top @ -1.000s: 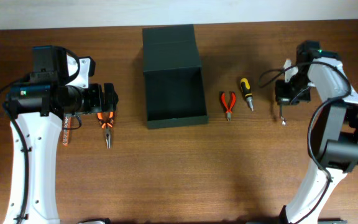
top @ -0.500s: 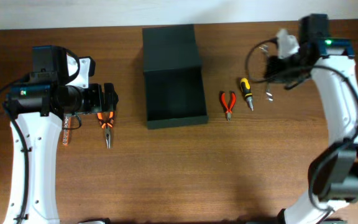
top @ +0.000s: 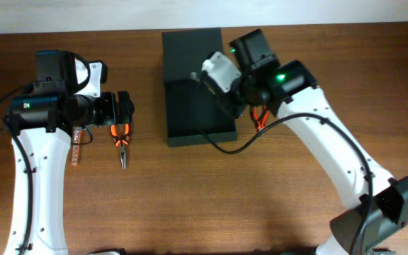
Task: Pack container
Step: 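Carry the wrench into the green box and release it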
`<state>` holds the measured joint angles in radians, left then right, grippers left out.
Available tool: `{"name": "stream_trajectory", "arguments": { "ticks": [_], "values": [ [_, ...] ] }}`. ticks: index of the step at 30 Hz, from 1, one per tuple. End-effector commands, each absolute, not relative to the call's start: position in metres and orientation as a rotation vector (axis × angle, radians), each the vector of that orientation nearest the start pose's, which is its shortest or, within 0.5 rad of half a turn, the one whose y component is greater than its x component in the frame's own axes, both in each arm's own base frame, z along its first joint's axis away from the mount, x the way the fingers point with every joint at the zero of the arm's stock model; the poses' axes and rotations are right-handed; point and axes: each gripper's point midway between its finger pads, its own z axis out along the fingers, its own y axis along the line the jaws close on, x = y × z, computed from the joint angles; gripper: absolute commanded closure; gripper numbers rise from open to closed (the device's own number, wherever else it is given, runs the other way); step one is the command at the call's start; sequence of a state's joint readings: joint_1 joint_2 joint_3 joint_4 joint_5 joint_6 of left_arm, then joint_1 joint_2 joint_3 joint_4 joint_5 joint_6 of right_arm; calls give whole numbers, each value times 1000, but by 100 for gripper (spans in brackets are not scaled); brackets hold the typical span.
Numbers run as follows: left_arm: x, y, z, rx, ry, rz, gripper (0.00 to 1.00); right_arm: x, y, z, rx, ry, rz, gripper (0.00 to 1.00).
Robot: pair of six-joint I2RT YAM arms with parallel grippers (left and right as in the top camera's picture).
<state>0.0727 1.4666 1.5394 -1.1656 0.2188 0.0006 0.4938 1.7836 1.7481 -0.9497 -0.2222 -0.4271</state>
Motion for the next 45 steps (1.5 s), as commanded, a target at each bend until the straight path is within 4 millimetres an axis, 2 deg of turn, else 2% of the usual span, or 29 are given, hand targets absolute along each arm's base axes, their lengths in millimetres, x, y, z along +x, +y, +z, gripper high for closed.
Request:
{"name": "stream_trajectory", "arguments": {
  "ticks": [1,6,12,16,21,28,32,36,45],
  "values": [
    [349,-10,241,-9,2639,-251,1,403,254,215,-1357,2121,175,96],
    [349,-10,241,-8,2639,-252,1,427,266,195,-1447,2024,122,96],
    [349,-10,241,-8,2640,-252,1,450,280,162,-1672,1827,23,96],
    [349,-10,241,-8,2640,-252,1,463,287,144,-1690,1789,4,96],
    [348,-10,240,-9,2644,-252,1,466,299,119,-1750,1742,52,96],
    [343,-11,238,-13,2668,-256,1,471,298,85,-1813,1748,30,96],
    [342,-11,237,-13,2673,-257,1,471,298,71,-1826,1772,24,96],
    [342,-11,237,-13,2672,-257,1,474,295,61,-1831,1806,-59,96],
    [342,-11,237,-13,2673,-257,1,486,302,58,-1784,1785,-86,96]
  ]
}}
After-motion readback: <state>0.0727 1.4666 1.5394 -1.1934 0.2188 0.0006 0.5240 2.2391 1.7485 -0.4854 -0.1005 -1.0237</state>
